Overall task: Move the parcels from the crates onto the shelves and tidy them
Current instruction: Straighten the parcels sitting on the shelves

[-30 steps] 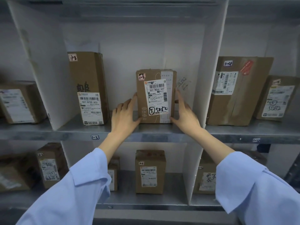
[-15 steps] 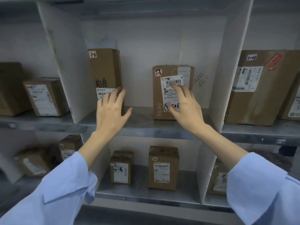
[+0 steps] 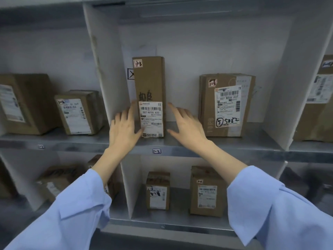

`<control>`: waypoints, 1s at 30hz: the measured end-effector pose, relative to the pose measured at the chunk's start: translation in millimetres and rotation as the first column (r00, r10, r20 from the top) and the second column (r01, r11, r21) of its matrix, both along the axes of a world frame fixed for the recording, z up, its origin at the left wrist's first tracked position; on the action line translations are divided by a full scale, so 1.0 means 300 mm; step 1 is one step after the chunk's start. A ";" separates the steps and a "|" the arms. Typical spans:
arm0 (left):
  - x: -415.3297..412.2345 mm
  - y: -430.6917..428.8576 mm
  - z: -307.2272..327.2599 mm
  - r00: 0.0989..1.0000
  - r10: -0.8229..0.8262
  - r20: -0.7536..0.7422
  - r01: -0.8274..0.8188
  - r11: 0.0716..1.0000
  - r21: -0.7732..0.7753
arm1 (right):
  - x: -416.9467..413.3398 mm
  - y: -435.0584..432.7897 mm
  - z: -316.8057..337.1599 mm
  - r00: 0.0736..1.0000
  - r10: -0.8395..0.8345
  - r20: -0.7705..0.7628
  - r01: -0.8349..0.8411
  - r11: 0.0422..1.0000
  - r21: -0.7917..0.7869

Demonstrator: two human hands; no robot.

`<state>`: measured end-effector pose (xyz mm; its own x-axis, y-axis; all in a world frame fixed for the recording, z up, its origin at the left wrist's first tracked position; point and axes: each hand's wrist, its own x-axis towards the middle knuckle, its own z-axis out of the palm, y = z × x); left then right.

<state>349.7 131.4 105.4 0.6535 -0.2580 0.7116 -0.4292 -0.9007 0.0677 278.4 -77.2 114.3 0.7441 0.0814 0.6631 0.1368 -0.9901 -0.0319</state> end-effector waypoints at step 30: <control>-0.083 0.142 -0.056 0.962 -0.147 0.230 0.131 0.988 0.082 | -0.075 0.164 -0.029 0.975 -0.211 0.074 0.214 0.976 -0.030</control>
<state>324.7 174.0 88.7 0.4242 -0.3854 0.8195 -0.5474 -0.8300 -0.1069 255.9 -27.9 105.6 0.6992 -0.0475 0.7134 -0.0763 -0.9971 0.0083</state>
